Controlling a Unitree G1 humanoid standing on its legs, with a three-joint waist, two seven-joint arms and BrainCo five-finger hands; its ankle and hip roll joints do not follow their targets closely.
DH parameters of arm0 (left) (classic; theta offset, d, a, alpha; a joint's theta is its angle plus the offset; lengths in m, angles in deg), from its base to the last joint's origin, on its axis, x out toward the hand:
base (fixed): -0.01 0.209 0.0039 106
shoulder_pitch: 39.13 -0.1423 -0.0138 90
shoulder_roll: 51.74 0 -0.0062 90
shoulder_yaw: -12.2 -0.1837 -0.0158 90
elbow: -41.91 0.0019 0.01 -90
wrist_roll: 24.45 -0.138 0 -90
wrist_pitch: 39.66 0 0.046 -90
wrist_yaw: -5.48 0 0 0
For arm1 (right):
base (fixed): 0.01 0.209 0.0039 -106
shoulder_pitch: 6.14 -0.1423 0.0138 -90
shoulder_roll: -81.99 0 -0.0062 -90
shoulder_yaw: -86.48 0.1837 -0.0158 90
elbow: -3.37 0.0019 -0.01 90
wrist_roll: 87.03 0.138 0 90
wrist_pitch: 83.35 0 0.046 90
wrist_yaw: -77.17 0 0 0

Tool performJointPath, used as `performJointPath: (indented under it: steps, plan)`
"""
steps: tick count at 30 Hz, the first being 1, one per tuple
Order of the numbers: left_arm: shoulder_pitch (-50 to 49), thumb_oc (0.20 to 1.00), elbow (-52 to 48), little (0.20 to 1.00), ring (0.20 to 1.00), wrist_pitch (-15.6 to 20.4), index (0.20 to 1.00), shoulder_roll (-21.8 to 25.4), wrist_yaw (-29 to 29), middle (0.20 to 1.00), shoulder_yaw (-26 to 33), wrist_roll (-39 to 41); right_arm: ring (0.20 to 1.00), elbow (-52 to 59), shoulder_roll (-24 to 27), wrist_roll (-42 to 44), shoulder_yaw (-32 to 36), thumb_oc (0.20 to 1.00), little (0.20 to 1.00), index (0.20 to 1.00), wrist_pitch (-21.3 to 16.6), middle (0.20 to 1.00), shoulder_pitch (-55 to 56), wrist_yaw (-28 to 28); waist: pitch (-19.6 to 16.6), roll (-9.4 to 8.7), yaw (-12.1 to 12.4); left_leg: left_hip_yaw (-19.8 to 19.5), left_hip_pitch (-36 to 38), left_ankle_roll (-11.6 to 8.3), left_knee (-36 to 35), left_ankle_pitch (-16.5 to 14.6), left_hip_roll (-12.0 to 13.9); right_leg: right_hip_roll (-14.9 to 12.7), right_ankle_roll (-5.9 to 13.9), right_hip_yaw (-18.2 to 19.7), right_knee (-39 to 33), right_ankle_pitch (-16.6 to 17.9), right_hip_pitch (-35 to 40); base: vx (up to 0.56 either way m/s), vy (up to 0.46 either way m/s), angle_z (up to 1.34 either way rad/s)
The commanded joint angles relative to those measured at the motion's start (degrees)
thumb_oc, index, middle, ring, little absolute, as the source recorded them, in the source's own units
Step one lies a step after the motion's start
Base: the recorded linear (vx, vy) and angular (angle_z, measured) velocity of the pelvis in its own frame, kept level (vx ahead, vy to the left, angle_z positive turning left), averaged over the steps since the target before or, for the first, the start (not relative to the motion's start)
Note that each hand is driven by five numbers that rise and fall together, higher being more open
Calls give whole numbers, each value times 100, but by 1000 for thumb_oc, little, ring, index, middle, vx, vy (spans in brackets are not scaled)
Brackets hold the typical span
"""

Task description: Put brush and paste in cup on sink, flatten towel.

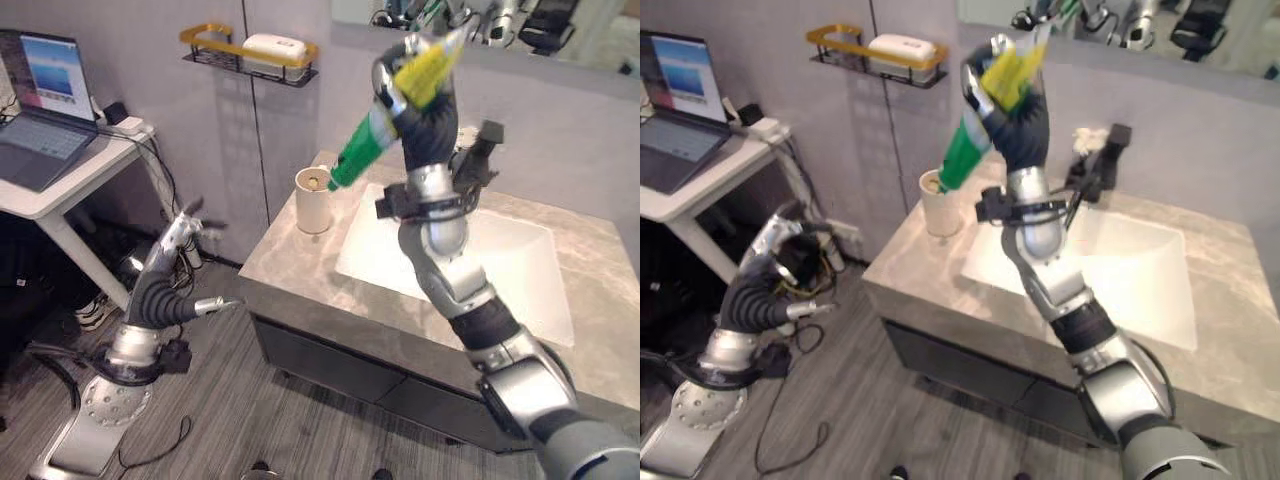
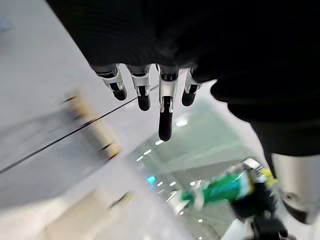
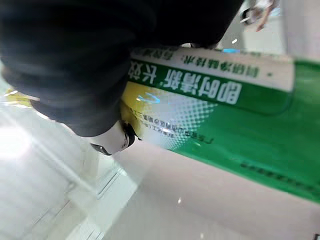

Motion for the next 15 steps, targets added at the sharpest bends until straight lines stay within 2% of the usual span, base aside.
performJointPath:
  steps: [1,4,5,7,10,15]
  plan:
    - [-132,1000,39,1000,1000,44,1000,642,-630,1000,-309,732,200,-182,379,-337,186,200,200,200,-59,200,-1233,-259,122,-71,222,-535,-609,124,47,330,-165,-544,416,-156,51,161,444,-62,-25,21]
    - [-468,1000,501,1000,1000,-91,1000,976,-944,1000,-512,824,200,-617,705,-478,65,200,200,200,23,200,-1628,-331,195,-55,360,-706,-814,117,47,404,-204,-540,444,-313,51,175,394,-25,-22,32]
    - [-664,1000,942,1000,1000,-268,1000,1044,-1169,1000,-641,1029,200,-930,869,-512,-53,200,200,200,108,200,-1826,-319,234,-26,441,-795,-896,114,47,408,-220,-530,461,-401,51,156,393,-16,-4,25]
    - [-720,1000,1097,1000,1000,-327,1000,1032,-1253,1000,-656,1160,200,-1010,952,-511,-86,200,200,200,117,200,-1889,-326,249,-19,449,-829,-937,115,47,420,-229,-532,463,-428,51,160,382,-8,-4,32]
    - [-1019,1000,1407,1000,1000,-652,1000,953,-1627,1000,-748,1618,200,-1525,1363,-857,-456,200,200,200,353,200,-2342,-368,300,6,512,-922,-1080,116,47,467,-260,-532,487,-510,51,173,328,-3,5,23]
    - [-1132,1000,1689,1000,1000,-898,1000,777,-1880,1000,-899,2040,200,-2045,1452,-987,-577,200,200,200,457,200,-2684,-465,319,38,566,-974,-1179,114,47,492,-268,-525,492,-546,51,175,267,13,8,5]
